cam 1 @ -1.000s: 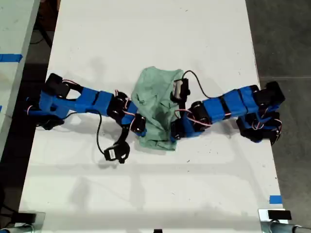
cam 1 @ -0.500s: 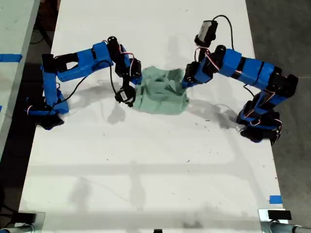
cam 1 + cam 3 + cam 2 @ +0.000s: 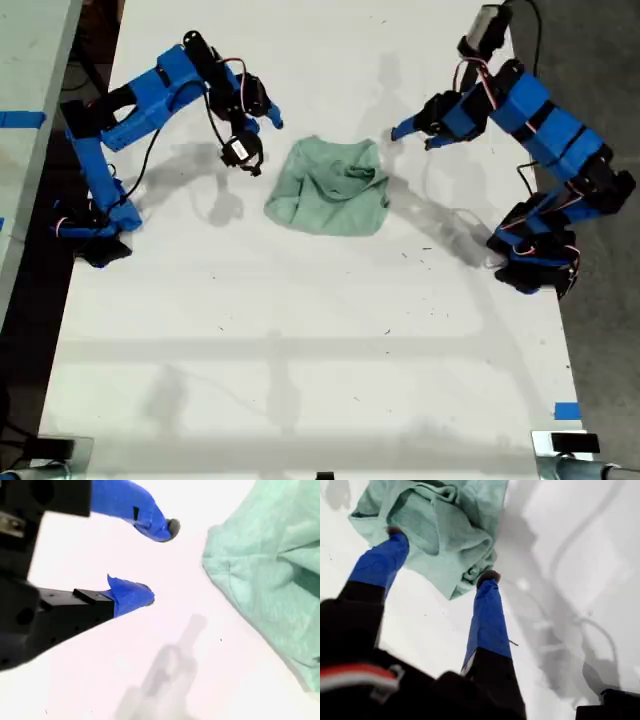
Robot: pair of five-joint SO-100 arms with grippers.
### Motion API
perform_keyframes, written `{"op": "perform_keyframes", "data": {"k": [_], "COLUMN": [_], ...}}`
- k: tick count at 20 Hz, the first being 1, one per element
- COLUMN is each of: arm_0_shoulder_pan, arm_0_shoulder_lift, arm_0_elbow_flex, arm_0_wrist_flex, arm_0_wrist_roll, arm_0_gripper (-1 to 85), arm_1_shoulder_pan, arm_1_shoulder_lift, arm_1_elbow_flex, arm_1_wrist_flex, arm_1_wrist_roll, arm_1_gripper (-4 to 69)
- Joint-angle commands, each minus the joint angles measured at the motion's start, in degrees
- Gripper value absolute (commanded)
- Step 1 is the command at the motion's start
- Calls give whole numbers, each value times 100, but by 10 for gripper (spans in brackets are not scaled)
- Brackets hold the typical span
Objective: Fold t shirt
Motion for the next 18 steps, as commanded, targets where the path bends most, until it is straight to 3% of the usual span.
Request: {"op": "perform_keyframes", "data": {"k": [1,3,6,8,10,11,12,13,14,15,18], "arm_0_shoulder_pan": [-185,-97,387,519,448,396,369,325,97,70,35], "arm_0_shoulder_lift": [1811,3507,6715,7813,8561,9237,10345,11988,11962,11953,11962], "arm_0_elbow_flex": [642,2145,5836,7963,9721,10617,11505,12164,12155,12155,12155], "arm_0_wrist_flex": [-141,-1072,-3735,-4878,-5801,-6258,-6346,-5467,-5001,-4939,-4869], "arm_0_wrist_roll": [-62,-18,114,132,360,633,923,984,1002,1063,1020], "arm_0_gripper": [68,34,-2,-2,-2,-2,-2,-2,-2,-2,-2], "arm_1_shoulder_pan": [-343,-905,-2039,-2417,-2496,-2479,-2461,-2435,-2391,-2347,-2109], "arm_1_shoulder_lift": [1846,3533,5994,6653,7400,8104,8042,8060,8068,8068,8077], "arm_1_elbow_flex": [844,2013,3981,5309,6864,7585,7866,8191,8534,8886,8842], "arm_1_wrist_flex": [18,-202,-844,-1371,-2250,-2391,-2373,-2540,-2848,-3146,-2865], "arm_1_wrist_roll": [422,984,1397,1125,360,-158,-457,-932,-1327,-1512,-1380], "arm_1_gripper": [49,11,12,14,14,14,14,14,15,15,15]}}
